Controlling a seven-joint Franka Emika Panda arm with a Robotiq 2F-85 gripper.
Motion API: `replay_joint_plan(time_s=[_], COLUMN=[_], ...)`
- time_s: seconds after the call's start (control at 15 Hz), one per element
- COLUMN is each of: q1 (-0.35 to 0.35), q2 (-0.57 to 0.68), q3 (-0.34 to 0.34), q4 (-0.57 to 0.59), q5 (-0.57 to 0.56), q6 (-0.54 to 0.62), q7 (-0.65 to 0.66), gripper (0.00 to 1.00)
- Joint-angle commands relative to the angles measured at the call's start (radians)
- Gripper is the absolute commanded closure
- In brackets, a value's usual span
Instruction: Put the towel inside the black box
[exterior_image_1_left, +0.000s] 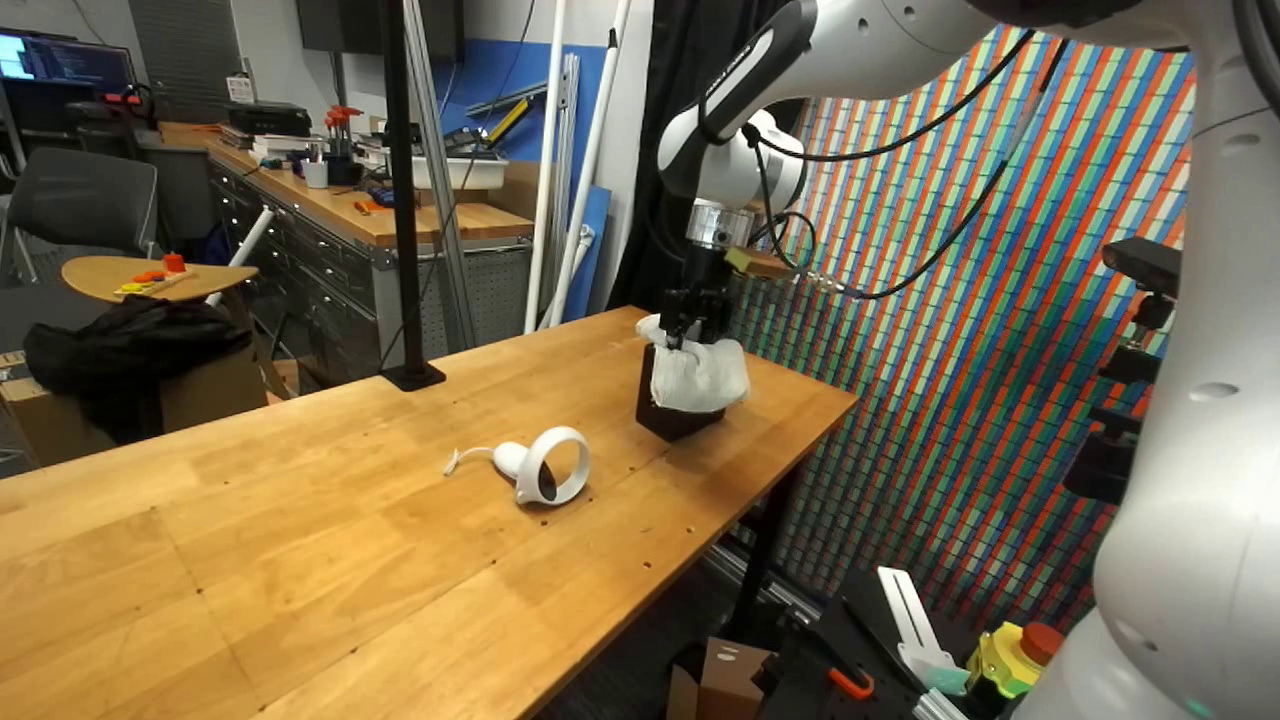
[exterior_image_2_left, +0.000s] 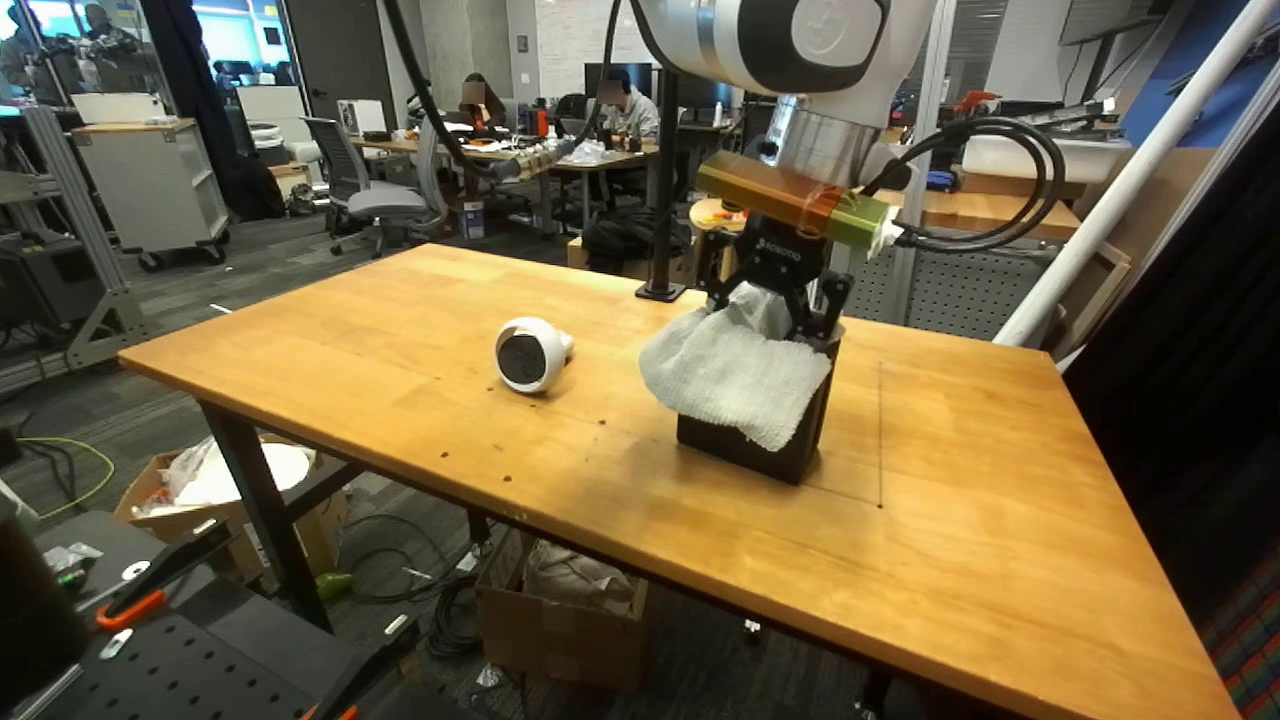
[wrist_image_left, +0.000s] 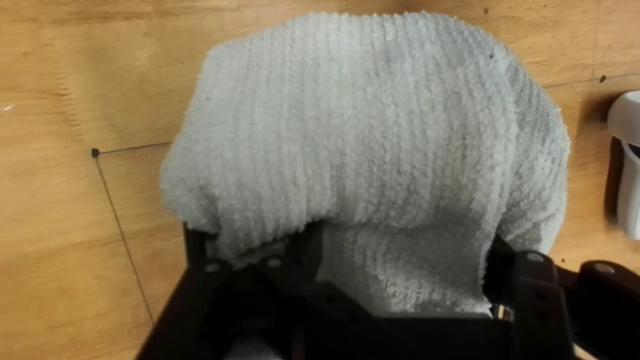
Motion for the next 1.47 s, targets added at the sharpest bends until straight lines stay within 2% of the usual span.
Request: replay_joint_plan(time_s=[0.0,0.53,0.67,0.73,0.93,1.33,1.4], q1=[0.014,0.044,0.049,0.051,0.054,0.058,0.059], q2=[-0.079,-0.186,-0.21,-0.221,-0.243,-0.248,-0.246], q3=[0.002,-0.012,-0.016,-0.018,-0.021,-0.023,-0.022], q4=[-0.069,-0.122,-0.127,-0.127,-0.13,-0.136,-0.136], q5=[-0.026,-0.114,-0.136,-0.145,-0.162,-0.179,-0.179], q6=[0.045,0.084,0.096,0.099,0.116,0.129,0.129], q7=[0.005,0.012,0.012,0.013,0.012,0.009,0.008], gripper=[0.0,0.0,0.25,0.3,0.56,0.98,1.0])
